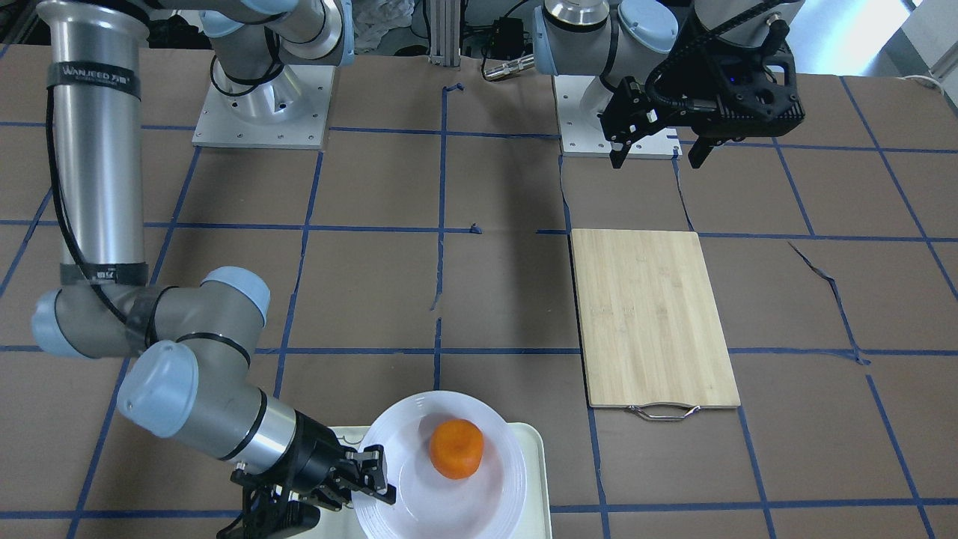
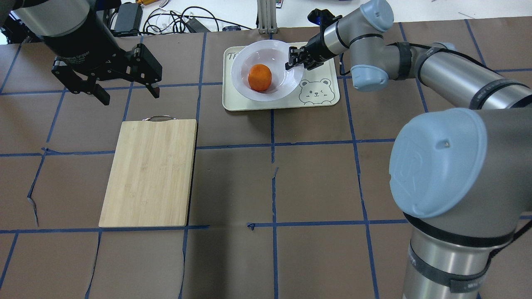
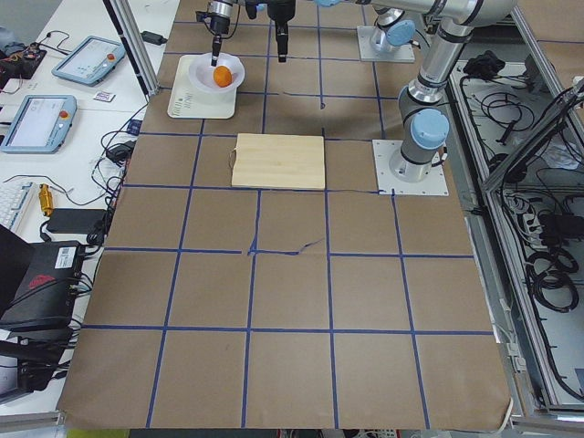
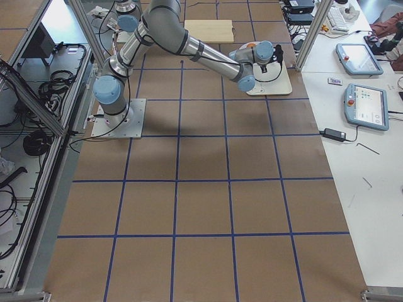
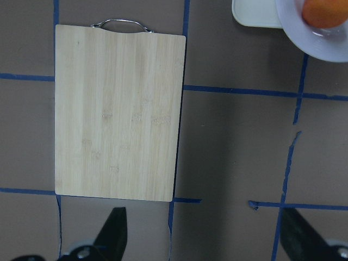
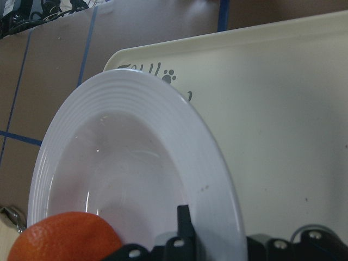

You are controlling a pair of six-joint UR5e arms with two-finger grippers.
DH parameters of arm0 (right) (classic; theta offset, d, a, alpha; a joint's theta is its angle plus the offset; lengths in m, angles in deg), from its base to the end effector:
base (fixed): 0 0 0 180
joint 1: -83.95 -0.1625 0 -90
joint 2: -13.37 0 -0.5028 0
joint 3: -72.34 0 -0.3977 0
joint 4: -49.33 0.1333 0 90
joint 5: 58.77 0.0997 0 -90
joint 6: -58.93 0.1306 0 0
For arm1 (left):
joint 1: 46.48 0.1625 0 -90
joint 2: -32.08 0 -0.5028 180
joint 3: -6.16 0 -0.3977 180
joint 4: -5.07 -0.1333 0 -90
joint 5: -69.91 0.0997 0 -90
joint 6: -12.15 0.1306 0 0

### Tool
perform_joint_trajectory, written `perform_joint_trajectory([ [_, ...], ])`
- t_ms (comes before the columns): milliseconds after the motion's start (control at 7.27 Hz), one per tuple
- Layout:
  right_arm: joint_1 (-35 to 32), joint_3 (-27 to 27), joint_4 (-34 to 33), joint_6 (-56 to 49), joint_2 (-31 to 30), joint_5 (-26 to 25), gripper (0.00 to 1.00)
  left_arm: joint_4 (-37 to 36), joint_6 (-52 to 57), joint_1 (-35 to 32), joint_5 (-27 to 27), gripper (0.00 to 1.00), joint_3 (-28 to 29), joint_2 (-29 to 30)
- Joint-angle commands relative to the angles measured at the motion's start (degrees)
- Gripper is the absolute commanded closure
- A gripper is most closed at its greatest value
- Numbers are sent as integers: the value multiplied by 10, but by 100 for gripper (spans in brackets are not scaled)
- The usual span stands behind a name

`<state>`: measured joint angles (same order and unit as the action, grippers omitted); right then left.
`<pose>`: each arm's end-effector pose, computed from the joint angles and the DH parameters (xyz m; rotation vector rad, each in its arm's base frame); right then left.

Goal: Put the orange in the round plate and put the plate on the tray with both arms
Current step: 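Settle the plate on the tray and open the right gripper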

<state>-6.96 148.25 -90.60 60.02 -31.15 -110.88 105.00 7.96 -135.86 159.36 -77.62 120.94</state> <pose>0.2266 -0.8218 0.2419 -0.1334 2.4501 -0.3851 -0.1294 -0.4796 0.5812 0.1318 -3.1298 -0.0707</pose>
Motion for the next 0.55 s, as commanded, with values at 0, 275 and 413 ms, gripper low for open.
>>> perform_joint_trajectory([
  [0,0,-58,3,9,57,3,100,0,0,0,0,0,-1,0],
  [275,0,-53,3,16,66,2,100,0,1,-1,2,0,0,-1],
  [413,0,-54,3,15,66,-1,75,0,1,-2,4,0,1,-2],
])
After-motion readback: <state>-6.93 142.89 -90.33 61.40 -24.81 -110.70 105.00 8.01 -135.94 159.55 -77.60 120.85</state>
